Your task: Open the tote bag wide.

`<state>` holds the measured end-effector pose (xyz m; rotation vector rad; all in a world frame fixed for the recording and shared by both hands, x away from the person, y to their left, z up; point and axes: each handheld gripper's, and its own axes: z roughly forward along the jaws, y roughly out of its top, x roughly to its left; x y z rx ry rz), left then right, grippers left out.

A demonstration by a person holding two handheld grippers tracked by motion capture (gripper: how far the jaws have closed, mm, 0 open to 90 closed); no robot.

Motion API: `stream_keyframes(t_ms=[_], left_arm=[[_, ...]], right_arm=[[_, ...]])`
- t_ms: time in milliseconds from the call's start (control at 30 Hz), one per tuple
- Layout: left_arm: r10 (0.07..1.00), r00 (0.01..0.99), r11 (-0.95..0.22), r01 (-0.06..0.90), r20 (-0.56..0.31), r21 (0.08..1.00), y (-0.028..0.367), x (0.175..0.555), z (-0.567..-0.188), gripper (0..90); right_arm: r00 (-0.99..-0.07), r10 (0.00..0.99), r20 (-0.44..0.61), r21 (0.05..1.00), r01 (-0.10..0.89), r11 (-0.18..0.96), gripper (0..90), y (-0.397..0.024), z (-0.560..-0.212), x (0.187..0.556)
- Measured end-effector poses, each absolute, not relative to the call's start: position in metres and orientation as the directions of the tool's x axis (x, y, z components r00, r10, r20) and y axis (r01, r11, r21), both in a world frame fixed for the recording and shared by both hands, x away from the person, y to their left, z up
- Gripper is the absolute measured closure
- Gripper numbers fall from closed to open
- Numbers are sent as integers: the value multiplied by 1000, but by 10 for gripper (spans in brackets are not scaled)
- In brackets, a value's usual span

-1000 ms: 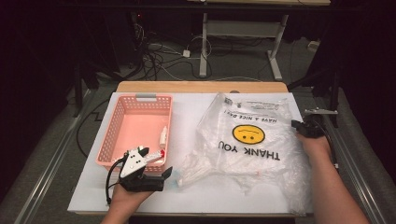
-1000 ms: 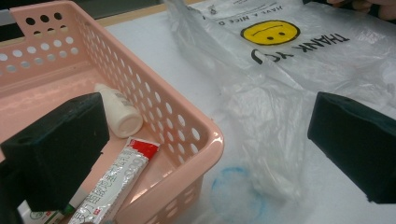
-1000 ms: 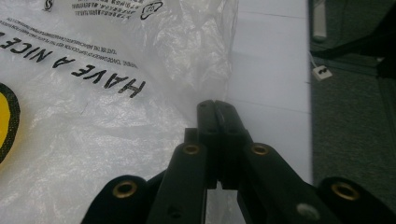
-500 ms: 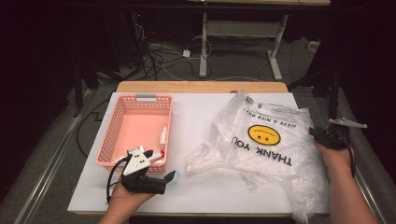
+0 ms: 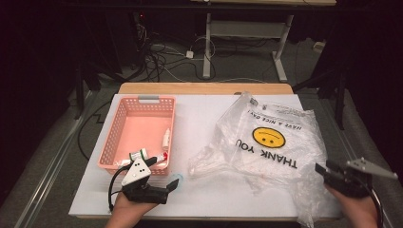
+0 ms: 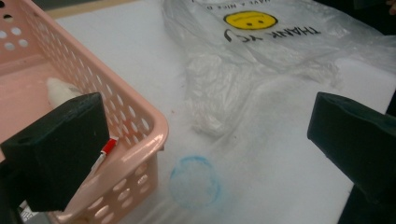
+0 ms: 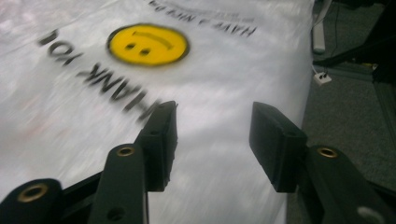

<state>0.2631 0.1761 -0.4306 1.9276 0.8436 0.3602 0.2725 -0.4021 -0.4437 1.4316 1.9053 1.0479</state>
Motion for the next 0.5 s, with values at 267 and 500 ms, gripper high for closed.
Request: stream_keyframes(t_ms=[267, 500], left_arm=[[715, 695, -265, 364, -71, 893, 179, 262, -432, 0], [723, 688, -262, 361, -66, 895, 179, 263, -432, 0]], right_arm=[[-292, 951, 102, 782, 614, 105, 322, -399, -465, 221], [-305, 951, -55, 743, 623, 243, 565, -390, -476, 216]])
